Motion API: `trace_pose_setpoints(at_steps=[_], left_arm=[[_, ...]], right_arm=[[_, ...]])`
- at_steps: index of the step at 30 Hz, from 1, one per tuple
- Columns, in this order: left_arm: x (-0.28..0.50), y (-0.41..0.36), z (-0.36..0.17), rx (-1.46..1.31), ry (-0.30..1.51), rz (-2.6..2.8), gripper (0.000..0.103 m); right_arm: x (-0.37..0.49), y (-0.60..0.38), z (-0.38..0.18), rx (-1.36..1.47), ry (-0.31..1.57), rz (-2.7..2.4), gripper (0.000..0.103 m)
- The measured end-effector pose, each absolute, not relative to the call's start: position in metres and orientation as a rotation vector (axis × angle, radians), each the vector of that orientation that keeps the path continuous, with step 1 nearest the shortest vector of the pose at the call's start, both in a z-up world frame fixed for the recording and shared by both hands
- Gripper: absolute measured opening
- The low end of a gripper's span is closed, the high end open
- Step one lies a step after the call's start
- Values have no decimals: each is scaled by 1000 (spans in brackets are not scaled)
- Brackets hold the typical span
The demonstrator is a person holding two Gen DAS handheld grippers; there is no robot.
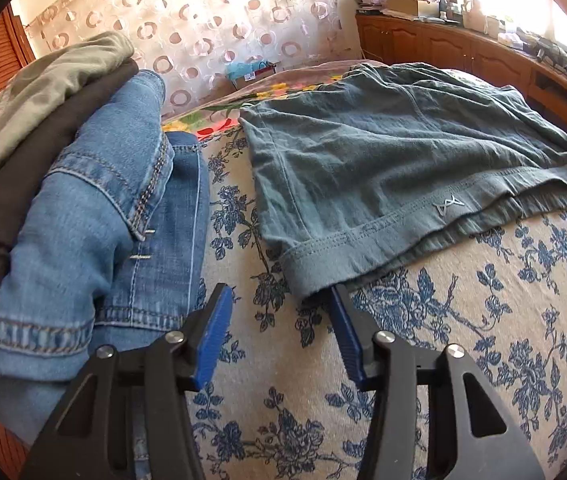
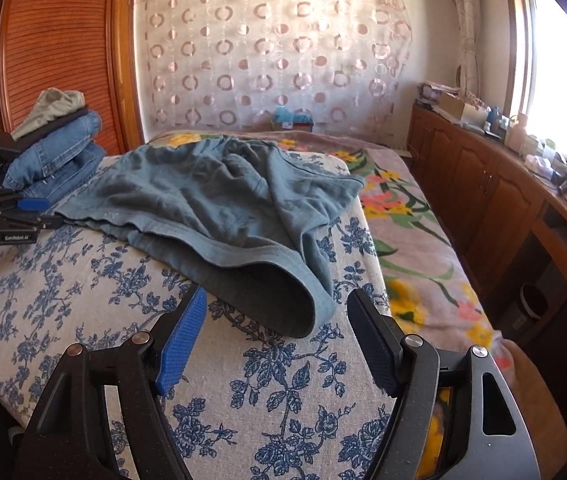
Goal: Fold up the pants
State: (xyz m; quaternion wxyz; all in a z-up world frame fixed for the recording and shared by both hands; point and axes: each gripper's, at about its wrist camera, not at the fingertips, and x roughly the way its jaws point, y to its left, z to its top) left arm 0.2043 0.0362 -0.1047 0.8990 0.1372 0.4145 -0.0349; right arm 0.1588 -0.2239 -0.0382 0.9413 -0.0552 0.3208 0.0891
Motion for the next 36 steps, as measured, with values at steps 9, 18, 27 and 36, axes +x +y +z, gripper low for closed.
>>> trace_pose_setpoints(at_steps=[9,18,27,36], left_arm=[[213,37,-101,244,839,-97,24],[219,34,-105,242,854,-92,22],[210,33,-96,222,821,-124,1],[180,43,-72,178,750,-135,0]], right_arm=[[165,-232,-47,-110,688,164,67],[176,-239,-49,-95,719,159,47],[183,-239,-53,-129,738,162,5],[173,-246,-40,-110,707,200,0]])
